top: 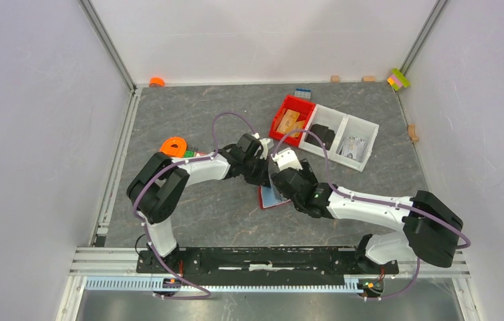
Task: Take the credit cards out of the card holder
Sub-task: Remove the credit card from the card holder.
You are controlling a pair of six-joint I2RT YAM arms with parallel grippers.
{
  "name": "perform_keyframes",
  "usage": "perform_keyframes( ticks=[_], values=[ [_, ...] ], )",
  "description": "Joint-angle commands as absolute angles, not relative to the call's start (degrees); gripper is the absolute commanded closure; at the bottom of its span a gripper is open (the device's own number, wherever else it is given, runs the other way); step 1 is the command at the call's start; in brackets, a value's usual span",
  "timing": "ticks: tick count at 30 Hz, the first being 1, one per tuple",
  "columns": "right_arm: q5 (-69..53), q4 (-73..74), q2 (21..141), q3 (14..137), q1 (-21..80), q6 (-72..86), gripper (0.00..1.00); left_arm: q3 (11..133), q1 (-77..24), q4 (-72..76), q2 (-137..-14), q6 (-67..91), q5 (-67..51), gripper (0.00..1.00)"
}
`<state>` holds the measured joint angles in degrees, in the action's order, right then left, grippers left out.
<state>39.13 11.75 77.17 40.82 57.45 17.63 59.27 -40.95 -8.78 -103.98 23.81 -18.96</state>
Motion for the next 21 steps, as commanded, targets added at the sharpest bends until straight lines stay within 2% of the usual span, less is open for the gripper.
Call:
perform_keyframes(
  ticks=[1,5,8,11,14,21],
  values=[
    [45.1,14.8,78.2,43.4,57.2,17.1,0.25,58.9,-41.0,-9.2,-102.0,25.0,-19.8,0.96],
    [48.7,15.8,75.5,42.8,57.1,17.4,0.27,58.8,-41.0,-9.1,-101.8,24.9,-19.9,0.96],
    [47.5,14.1,70.8,40.5,55.6,16.7,0.24,58.7,-41.0,-9.2,-101.7,24.9,-19.8,0.96],
    [36.2,8.3,65.4,35.9,50.6,15.1,0.22,58.7,-41.0,-8.9,-101.6,24.9,-19.9,0.96],
    [21.4,2.7,63.0,32.3,43.8,15.1,0.23,58.5,-41.0,-8.6,-101.7,24.8,-20.2,0.96],
    [5.0,-1.9,68.8,30.8,35.3,16.6,0.28,58.4,-41.1,-8.1,-101.7,25.0,-21.3,0.95]
  ],
)
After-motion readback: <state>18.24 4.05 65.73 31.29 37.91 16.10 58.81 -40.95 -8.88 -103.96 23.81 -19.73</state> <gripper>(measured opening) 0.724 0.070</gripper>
